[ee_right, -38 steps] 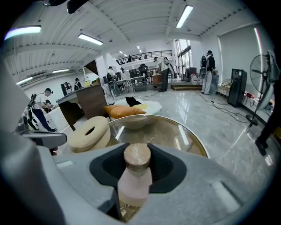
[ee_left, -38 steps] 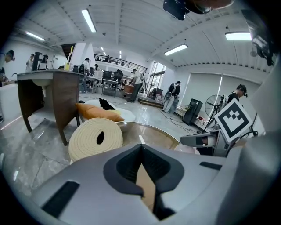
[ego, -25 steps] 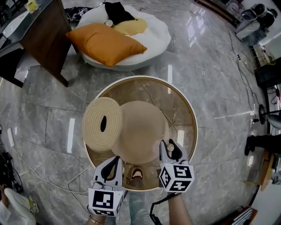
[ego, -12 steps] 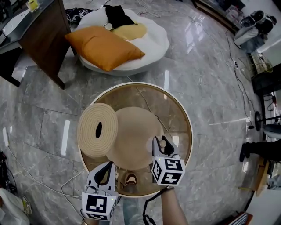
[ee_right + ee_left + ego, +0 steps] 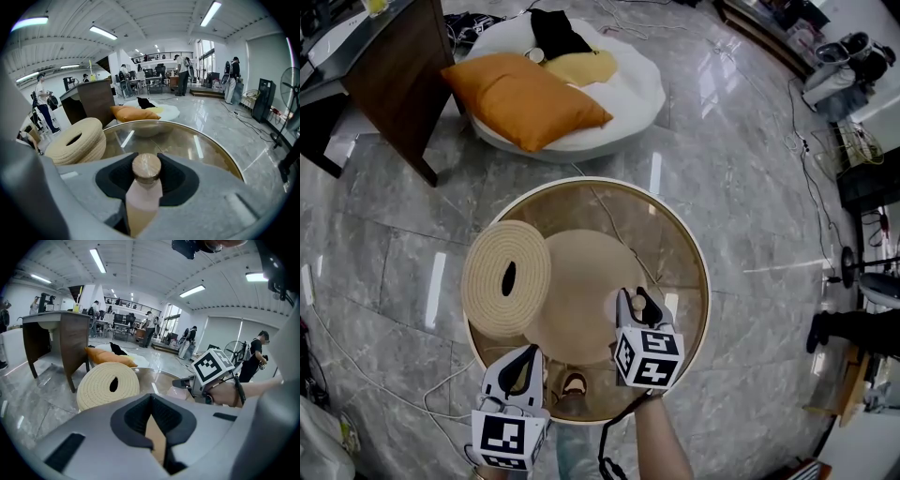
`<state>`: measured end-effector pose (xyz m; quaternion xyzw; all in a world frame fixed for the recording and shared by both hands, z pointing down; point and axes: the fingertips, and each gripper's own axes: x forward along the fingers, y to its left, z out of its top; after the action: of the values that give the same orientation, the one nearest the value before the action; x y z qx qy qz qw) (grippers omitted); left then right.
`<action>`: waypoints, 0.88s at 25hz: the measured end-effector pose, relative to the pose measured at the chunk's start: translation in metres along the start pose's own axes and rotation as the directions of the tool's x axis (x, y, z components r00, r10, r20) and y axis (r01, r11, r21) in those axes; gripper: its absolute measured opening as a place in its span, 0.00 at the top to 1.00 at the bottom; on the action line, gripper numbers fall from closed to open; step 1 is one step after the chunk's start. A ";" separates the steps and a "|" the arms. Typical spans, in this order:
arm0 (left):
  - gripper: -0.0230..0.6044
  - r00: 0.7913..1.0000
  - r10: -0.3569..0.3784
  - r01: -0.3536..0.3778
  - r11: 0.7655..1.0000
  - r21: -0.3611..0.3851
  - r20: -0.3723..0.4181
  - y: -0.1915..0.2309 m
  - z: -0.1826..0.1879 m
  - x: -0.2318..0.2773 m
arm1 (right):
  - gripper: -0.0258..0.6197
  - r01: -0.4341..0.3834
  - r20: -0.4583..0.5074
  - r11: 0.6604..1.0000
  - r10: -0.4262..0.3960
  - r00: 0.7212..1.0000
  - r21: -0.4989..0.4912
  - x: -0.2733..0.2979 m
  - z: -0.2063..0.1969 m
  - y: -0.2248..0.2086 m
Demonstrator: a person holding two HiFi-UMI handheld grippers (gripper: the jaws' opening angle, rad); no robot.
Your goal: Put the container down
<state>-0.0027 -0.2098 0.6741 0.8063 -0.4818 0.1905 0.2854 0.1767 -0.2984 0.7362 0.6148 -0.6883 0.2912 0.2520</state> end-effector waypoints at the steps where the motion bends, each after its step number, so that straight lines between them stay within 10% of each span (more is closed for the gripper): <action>1: 0.98 1.000 0.001 -0.001 1.000 0.000 -0.001 0.000 0.000 0.000 | 0.76 -0.001 -0.002 1.000 0.001 1.000 -0.001 0.001 0.000 0.000; 22: 0.98 1.000 0.005 -0.005 1.000 0.008 -0.004 0.006 0.003 0.005 | 0.76 -0.005 -0.020 1.000 0.004 1.000 -0.016 0.009 -0.012 -0.001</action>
<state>-0.0059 -0.2171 0.6767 0.8057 -0.4826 0.1947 0.2828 0.1761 -0.2964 0.7515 0.6083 -0.6893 0.2926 0.2631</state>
